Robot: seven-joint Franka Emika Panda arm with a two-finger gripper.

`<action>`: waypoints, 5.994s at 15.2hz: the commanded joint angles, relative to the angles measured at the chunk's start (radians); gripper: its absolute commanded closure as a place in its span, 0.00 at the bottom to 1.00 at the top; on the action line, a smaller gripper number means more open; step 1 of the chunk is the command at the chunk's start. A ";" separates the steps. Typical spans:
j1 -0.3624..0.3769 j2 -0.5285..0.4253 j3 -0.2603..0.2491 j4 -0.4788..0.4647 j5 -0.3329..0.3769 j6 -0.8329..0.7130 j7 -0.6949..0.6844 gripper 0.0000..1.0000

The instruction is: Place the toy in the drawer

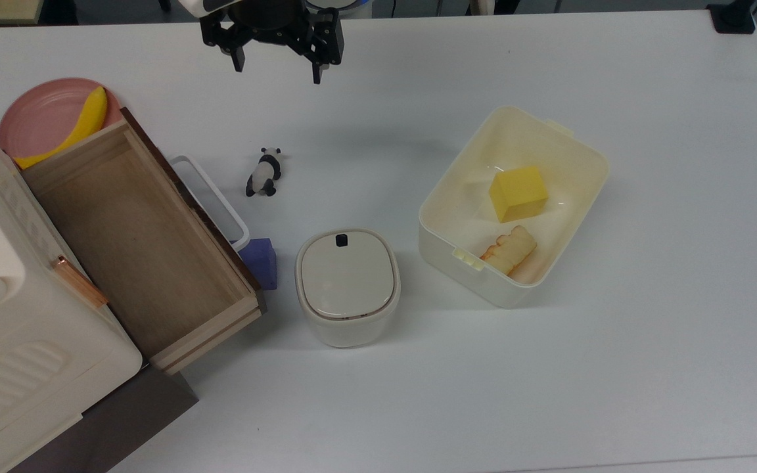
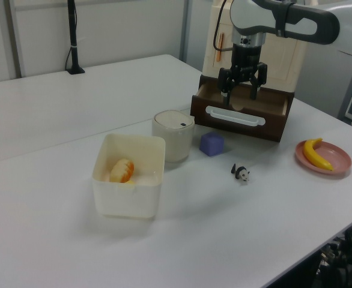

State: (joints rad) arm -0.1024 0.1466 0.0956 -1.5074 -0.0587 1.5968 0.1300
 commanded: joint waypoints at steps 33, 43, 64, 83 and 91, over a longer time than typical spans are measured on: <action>0.003 -0.047 0.004 -0.149 -0.013 0.017 -0.104 0.00; 0.003 -0.052 -0.028 -0.470 -0.136 0.374 -0.073 0.00; 0.018 0.018 -0.048 -0.487 -0.302 0.557 0.109 1.00; -0.075 0.152 -0.172 -0.094 0.050 0.656 -0.069 1.00; -0.091 0.211 -0.172 -0.096 0.010 0.707 -0.067 0.30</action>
State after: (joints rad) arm -0.1966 0.3755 -0.0687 -1.6021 -0.0408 2.2964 0.0813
